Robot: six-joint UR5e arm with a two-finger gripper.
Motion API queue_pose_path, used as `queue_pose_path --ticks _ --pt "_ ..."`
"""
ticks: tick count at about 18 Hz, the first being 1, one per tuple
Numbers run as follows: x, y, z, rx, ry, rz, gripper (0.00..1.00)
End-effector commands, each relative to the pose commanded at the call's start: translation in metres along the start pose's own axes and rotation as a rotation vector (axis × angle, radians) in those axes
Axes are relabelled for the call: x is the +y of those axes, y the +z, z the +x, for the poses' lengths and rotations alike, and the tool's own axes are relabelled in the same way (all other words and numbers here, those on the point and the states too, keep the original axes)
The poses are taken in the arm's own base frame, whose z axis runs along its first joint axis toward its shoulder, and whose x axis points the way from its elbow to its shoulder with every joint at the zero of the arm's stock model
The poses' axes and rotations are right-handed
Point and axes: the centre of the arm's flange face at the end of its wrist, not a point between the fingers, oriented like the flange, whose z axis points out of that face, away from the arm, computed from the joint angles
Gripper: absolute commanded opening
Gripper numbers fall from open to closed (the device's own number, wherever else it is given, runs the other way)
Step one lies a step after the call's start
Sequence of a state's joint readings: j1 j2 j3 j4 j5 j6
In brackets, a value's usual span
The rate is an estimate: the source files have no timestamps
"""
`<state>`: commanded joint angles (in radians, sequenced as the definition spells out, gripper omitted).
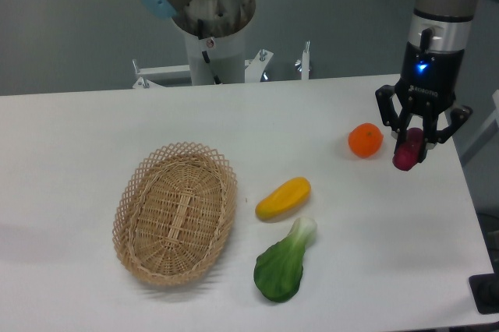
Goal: Place the sweet potato in the basket
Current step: 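Lift the purple sweet potato held in the gripper off the table, then carry the sweet potato over the wicker basket and lower it inside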
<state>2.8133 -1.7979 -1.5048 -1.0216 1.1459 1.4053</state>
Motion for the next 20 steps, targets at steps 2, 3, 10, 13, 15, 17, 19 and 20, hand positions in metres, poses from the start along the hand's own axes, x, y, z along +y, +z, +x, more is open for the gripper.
queue_pose_path --ticks 2,3,10,13,15,17,19,20 --pt "-0.003 0.005 0.005 0.009 -0.031 0.002 0.19" --pt "-0.013 0.007 0.009 0.014 -0.041 0.007 0.19" --pt "-0.075 0.024 0.04 0.038 -0.124 0.044 0.19" --pt "-0.111 0.035 0.062 0.028 -0.15 0.023 0.19" --pt "-0.139 0.049 0.084 0.002 -0.153 -0.041 0.19" --pt "-0.169 0.067 0.107 -0.009 -0.173 -0.054 0.19" --pt "-0.192 0.087 0.135 0.001 -0.208 -0.083 0.19" --pt "-0.203 0.098 0.157 0.008 -0.214 -0.109 0.19"
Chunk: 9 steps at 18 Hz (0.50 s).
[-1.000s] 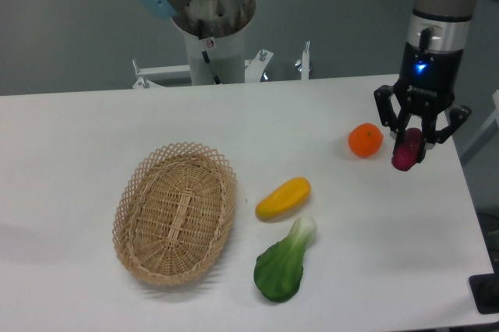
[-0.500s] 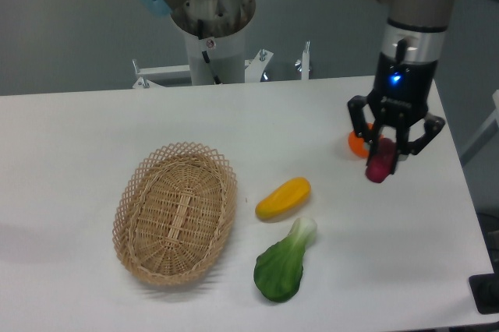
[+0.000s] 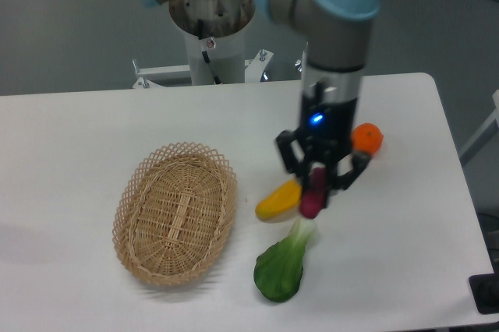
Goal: Place the sweet potato in the basket
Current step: 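Carry the sweet potato over the wicker basket and lower it inside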
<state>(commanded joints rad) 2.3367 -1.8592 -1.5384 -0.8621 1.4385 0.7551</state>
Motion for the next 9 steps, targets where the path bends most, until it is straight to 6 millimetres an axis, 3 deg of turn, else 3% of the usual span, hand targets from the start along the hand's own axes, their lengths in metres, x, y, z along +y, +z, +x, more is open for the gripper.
queue_pose_path --ticks 4,9 --pt "-0.015 0.034 0.079 0.016 0.03 -0.094 0.19" --pt "-0.02 0.085 0.158 -0.042 0.115 -0.191 0.19"
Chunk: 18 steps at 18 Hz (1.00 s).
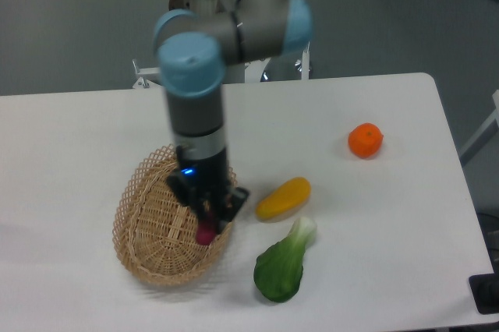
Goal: Place the sweet potato in the basket
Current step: 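Carry the sweet potato over the wicker basket and lower it inside, then open the gripper to release the sweet potato into the basket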
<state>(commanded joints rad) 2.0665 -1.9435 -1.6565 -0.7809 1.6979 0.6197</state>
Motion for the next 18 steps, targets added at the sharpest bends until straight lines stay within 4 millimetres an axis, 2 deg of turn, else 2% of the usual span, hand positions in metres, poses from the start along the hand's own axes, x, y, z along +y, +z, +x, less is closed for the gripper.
queue_pose_path --ticks 2,6,9,13,15,16,17,18 --pt "0.006 0.018 0.022 0.01 0.024 -0.027 0.19" --pt "0.013 0.045 0.045 0.036 0.06 -0.059 0.2" --pt "0.013 0.041 0.046 0.03 0.071 -0.057 0.23" --pt "0.023 0.062 0.056 0.06 0.133 -0.096 0.23" --pt "0.029 0.068 0.063 0.073 0.169 -0.109 0.28" --pt "0.029 0.068 0.064 0.073 0.172 -0.109 0.42" --pt "0.028 0.067 0.063 0.07 0.171 -0.105 0.73" --pt "0.026 0.064 0.061 0.065 0.163 -0.1 0.93"
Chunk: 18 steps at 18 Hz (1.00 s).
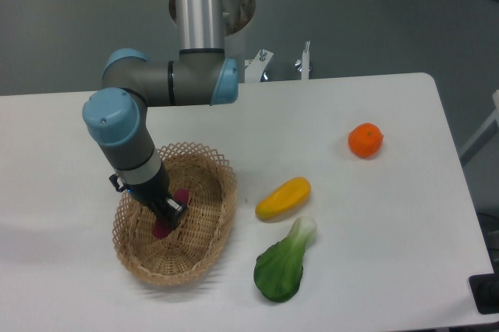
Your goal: Place the sweet potato in the basket
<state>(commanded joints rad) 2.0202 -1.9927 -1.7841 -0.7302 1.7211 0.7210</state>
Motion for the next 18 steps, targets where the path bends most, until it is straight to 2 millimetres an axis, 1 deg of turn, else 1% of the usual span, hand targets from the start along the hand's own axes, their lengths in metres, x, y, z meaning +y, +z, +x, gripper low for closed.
queue_pose_path --ticks 1,3,5,6,7,8,11,12,14,15,17,18 --pt "-0.002 -0.003 -0.002 -0.005 -0.003 0.004 1.0" --pt "-0.007 -0.019 -0.01 -0.025 -0.012 0.028 1.0" --pt "-0.012 -0.036 -0.023 -0.056 -0.026 0.055 1.0" --pt "-0.01 -0.046 -0.032 -0.074 -0.041 0.067 1.0" --pt "-0.007 -0.06 -0.049 -0.099 -0.071 0.082 1.0" --pt "-0.003 -0.068 -0.066 -0.115 -0.098 0.091 1.0" --pt "0.017 -0.101 -0.119 -0.176 -0.167 0.135 1.0" --pt "0.03 -0.114 -0.141 -0.196 -0.199 0.141 1.0" --pt "0.061 -0.119 -0.174 -0.209 -0.231 0.121 1.0" --pt "0.081 -0.13 -0.189 -0.221 -0.204 0.104 1.0" --pt "0.115 -0.138 -0.211 -0.213 -0.098 0.055 1.0" --pt "0.138 -0.145 -0.225 -0.205 -0.067 0.041 1.0"
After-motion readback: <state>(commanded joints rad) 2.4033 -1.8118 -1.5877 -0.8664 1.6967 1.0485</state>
